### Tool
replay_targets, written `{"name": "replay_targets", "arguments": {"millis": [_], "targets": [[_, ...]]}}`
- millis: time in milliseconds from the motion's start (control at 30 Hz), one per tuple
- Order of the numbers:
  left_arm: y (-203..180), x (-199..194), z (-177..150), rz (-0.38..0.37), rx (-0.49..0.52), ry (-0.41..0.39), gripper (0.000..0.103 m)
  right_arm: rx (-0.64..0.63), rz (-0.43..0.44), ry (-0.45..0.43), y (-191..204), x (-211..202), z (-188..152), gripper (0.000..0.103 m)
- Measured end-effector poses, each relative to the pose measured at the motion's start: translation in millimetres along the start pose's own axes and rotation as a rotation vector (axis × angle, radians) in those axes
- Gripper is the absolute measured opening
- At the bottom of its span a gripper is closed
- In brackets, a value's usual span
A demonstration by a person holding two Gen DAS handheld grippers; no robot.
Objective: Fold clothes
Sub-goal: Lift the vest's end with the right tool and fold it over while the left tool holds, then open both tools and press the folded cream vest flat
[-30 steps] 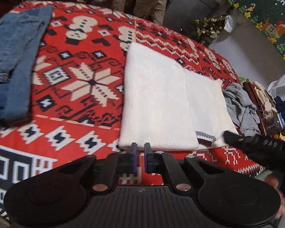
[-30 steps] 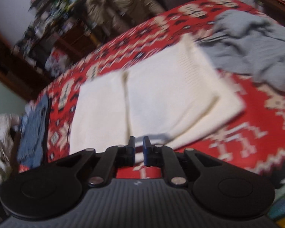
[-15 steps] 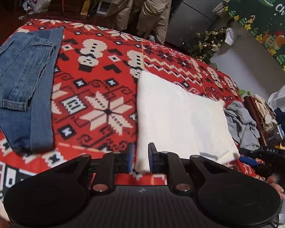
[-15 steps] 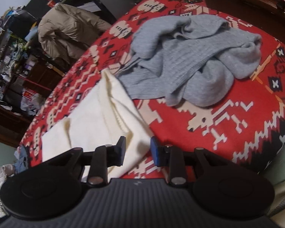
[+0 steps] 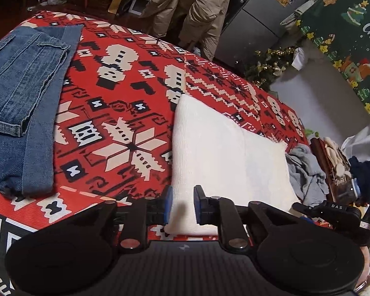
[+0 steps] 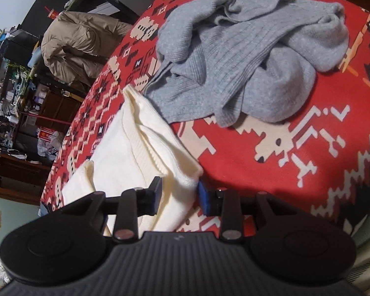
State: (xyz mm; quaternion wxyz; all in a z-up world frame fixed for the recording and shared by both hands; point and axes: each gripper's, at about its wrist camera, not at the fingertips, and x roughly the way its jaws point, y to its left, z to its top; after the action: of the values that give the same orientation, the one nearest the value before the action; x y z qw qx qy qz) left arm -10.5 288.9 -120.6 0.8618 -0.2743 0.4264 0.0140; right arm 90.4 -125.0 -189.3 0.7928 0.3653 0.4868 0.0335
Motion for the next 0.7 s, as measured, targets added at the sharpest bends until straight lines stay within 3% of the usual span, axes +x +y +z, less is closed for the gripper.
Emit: {"name": "replay_targets", "arguments": {"millis": [133, 200, 333, 500, 567, 700], "targets": [[3.6, 2.2, 0.7, 0.001, -0.016, -0.002, 0.02, -0.001, -0.017, -0.019, 2.1, 1.8, -0.8, 0.026], [6.9, 3.5, 1.5, -0.002, -0.034, -0.002, 0.02, -0.012, -0.04, -0.038, 4.2, 1.6, -1.0, 0.01], [12.8, 4.4, 1.4, -0.012, -0.084, 0.004, 0.02, -0.14, -0.06, -0.128, 32.3, -7.1, -10.9, 0.007], [23.4, 1.3, 4.4, -0.039, -0.163, -0.007, 0.02, -0.4, 0.105, -0.245, 90.9, -38.1, -46.9, 0.007], [28.1, -0.5, 6.6, -0.045, -0.191, -0.015, 0.02, -0.508, 0.185, -0.25, 118.5, -42.2, -65.1, 0.007], [37.4, -3.1, 10.3, -0.064, -0.238, -0.023, 0.02, -0.726, 0.281, -0.163, 166.2, -29.8, -110.1, 0.007]]}}
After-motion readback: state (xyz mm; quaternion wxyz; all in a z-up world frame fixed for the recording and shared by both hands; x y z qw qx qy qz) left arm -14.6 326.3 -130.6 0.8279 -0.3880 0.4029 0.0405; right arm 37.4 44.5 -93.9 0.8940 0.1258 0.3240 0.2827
